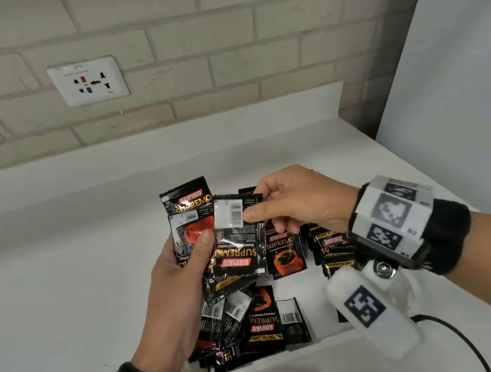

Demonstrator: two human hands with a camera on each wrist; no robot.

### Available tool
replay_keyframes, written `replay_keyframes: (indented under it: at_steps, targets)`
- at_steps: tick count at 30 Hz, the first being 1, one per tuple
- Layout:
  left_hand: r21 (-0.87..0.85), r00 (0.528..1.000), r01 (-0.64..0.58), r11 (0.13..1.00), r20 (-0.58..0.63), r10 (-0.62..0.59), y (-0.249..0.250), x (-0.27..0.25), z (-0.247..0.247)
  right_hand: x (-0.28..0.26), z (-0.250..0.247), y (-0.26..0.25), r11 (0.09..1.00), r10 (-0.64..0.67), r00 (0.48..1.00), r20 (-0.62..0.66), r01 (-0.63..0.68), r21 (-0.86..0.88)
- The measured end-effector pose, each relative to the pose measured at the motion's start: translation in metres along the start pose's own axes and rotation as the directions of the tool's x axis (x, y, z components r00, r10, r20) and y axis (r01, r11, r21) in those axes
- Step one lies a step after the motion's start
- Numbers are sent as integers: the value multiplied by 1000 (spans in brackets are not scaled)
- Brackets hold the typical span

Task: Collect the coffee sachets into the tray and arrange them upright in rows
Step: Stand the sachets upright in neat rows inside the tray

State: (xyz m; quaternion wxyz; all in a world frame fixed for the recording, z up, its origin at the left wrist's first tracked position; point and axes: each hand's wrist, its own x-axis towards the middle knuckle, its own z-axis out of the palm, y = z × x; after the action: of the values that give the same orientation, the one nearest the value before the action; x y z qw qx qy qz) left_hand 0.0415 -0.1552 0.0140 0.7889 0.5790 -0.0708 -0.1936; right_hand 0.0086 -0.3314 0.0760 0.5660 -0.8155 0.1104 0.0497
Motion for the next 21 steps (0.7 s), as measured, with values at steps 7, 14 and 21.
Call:
replay_keyframes:
  at_steps: [7,14,21]
  targets:
    - [8,995,79,997,58,-79,4,-4,-2,-23,-13,-13,637,-756,627,-186,642,-427]
    - [-83,985,114,990,141,-101,9,-8,6,-30,1,16,74,-767,524,371,646,-759]
    - [37,989,10,999,147,-16,7,-11,9,-30,0,24,160,-713,563,419,712,-684]
